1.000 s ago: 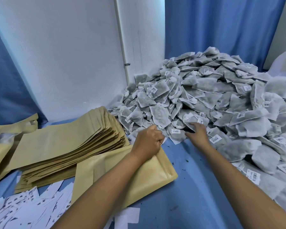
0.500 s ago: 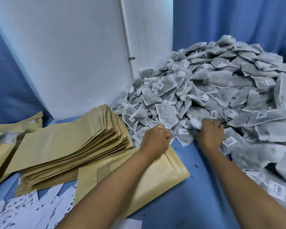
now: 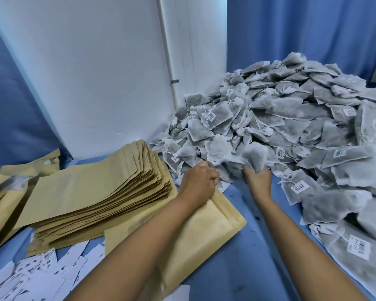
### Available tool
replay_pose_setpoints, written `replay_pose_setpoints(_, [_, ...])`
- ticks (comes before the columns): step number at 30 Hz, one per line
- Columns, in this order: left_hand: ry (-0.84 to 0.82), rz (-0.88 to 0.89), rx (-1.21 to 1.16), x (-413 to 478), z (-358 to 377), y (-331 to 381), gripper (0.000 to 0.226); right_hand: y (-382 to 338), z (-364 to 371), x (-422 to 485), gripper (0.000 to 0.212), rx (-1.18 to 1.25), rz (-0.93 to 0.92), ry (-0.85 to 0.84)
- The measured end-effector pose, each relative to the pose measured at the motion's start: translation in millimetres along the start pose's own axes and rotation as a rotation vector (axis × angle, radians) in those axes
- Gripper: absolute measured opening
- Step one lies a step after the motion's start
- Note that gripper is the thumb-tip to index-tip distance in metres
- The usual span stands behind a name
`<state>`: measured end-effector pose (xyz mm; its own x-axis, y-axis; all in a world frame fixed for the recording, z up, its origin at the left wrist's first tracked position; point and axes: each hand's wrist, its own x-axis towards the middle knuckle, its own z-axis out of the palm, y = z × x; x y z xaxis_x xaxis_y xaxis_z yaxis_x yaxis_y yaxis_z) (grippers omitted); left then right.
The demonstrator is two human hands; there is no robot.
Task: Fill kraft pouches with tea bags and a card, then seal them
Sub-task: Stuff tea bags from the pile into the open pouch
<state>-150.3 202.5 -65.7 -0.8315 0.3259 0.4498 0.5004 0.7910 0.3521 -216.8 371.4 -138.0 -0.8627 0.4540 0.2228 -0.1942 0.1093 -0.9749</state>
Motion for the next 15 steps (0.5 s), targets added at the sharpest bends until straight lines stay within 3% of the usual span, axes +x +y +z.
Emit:
replay_pose_setpoints(2, [0.016,-0.053,-0.002,-1,-3,-5,0.027,-21,-12,-19,0.002,0.338,-0.005,-0.004])
replay_pose_setpoints(3, [0.035,-0.079,0.007,-3,-4,-5,0.027,-27,-18,-28,0.002,0.433,-0.006,-0.089])
replay_pose_setpoints(6, [0.142,-0.096,0.028,-10,-7,-2,0.017,-41,-26,-57,0.02,0.502,0.094,-0.541])
replay_pose_setpoints(9, [0.232,-0.021,-0.036,-19,-18,8,0.018,-59,-28,-75,0.01,0.172,0.105,-0.918])
replay_pose_setpoints(15, [0.309,0.186,-0.131,-36,-47,27,0.023,-89,-1,-98,0.016,-0.653,-0.058,-1.099])
